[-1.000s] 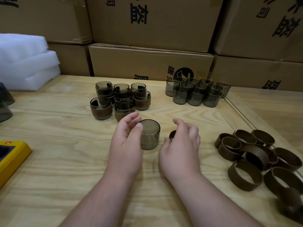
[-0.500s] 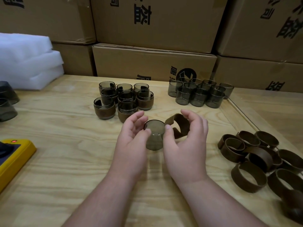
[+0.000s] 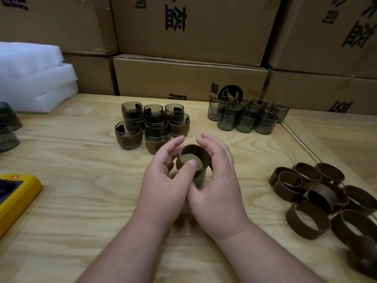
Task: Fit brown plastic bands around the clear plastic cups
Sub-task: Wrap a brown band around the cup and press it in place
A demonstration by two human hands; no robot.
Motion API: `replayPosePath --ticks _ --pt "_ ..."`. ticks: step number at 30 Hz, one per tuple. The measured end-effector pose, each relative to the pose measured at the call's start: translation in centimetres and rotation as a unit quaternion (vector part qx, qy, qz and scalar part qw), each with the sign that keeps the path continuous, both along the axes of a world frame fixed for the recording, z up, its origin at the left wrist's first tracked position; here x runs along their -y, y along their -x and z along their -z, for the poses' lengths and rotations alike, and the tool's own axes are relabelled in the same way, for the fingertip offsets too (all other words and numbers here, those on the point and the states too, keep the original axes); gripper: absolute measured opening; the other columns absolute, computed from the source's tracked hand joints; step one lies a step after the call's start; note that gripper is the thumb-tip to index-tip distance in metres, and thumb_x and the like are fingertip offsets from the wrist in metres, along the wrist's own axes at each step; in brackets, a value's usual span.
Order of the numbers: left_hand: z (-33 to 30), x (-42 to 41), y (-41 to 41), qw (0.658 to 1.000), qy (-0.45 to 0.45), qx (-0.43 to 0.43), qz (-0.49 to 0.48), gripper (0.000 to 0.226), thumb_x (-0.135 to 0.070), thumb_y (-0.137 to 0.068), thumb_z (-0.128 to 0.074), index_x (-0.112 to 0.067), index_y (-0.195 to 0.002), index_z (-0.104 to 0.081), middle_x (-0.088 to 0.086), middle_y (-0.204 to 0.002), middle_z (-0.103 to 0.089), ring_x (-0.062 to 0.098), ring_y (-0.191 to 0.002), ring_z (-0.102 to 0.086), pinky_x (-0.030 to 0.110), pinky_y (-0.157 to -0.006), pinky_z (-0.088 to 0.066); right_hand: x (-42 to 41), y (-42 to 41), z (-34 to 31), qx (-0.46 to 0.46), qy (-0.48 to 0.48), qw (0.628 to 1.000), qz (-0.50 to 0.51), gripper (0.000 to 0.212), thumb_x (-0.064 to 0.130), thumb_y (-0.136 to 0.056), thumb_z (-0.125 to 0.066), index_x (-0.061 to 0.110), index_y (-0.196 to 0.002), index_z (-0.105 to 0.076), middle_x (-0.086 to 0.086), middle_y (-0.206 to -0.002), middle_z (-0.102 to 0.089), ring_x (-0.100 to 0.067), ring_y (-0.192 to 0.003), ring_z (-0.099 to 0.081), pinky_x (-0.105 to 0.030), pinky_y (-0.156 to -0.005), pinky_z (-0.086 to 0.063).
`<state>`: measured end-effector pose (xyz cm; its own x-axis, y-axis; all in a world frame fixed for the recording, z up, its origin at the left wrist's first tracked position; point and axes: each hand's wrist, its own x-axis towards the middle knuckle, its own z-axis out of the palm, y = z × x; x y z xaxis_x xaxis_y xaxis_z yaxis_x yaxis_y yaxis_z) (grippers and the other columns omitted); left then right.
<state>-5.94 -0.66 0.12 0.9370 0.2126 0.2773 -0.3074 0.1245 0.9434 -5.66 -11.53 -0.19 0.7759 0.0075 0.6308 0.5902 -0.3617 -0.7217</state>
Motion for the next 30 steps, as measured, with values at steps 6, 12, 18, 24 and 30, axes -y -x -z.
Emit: replayPosePath --ticks 6,12,18,24,30 --pt "0.08 -0.13 -0.36 1.000 0.015 0.000 -0.020 0.049 -0.023 -0.079 -0.070 -0.030 -0.127 -0.066 -0.010 -0.118 -0.075 0.007 -0.116 -0.068 0.026 -0.095 -0.056 0.09 -0.31 0.21 -0.074 -0.034 0.995 0.051 0.058 0.029 -0.079 -0.085 0.046 -0.122 -0.050 0.023 -0.123 -0.058 0.004 -0.118 -0.056 -0.005 -0.094 -0.040" --pt "0.30 -0.44 -0.63 0.999 0.028 -0.026 -0.028 0.041 -0.026 -0.077 -0.076 -0.032 -0.117 -0.071 -0.014 -0.104 -0.078 0.007 -0.102 -0.074 0.022 -0.083 -0.058 0.12 -0.47 0.12 -0.076 -0.035 0.995 0.047 0.039 0.026 -0.082 -0.085 0.041 -0.109 -0.062 0.019 -0.112 -0.068 0.000 -0.111 -0.063 -0.015 -0.094 -0.049" --pt "0.38 -0.71 -0.89 0.997 0.055 -0.049 -0.020 0.033 -0.012 -0.089 -0.077 -0.026 -0.118 -0.071 -0.007 -0.106 -0.079 0.010 -0.102 -0.075 0.017 -0.079 -0.057 0.43 -0.67 0.29 -0.100 -0.048 0.994 0.025 0.041 0.025 -0.084 -0.083 0.044 -0.117 -0.067 0.019 -0.117 -0.071 0.000 -0.115 -0.065 -0.028 -0.100 -0.054" --pt "0.33 -0.73 -0.61 0.998 -0.034 -0.037 -0.045 0.038 -0.015 -0.087 -0.080 -0.032 -0.120 -0.070 -0.018 -0.105 -0.078 -0.002 -0.100 -0.073 0.011 -0.080 -0.055 0.57 -0.72 -0.39 -0.126 -0.062 0.990 0.023 0.048 0.029 -0.081 -0.076 0.071 -0.097 -0.060 0.043 -0.105 -0.066 0.011 -0.108 -0.065 -0.009 -0.089 -0.050" --pt "0.29 -0.95 -0.63 0.993 -0.092 -0.031 -0.061 0.039 -0.016 -0.091 -0.076 -0.027 -0.128 -0.070 -0.013 -0.108 -0.078 -0.003 -0.099 -0.073 0.009 -0.081 -0.054 0.67 -0.63 -0.57 -0.139 -0.059 0.988 0.038 0.057 0.027 -0.077 -0.069 0.072 -0.109 -0.057 0.049 -0.095 -0.063 0.014 -0.103 -0.065 -0.003 -0.082 -0.047"
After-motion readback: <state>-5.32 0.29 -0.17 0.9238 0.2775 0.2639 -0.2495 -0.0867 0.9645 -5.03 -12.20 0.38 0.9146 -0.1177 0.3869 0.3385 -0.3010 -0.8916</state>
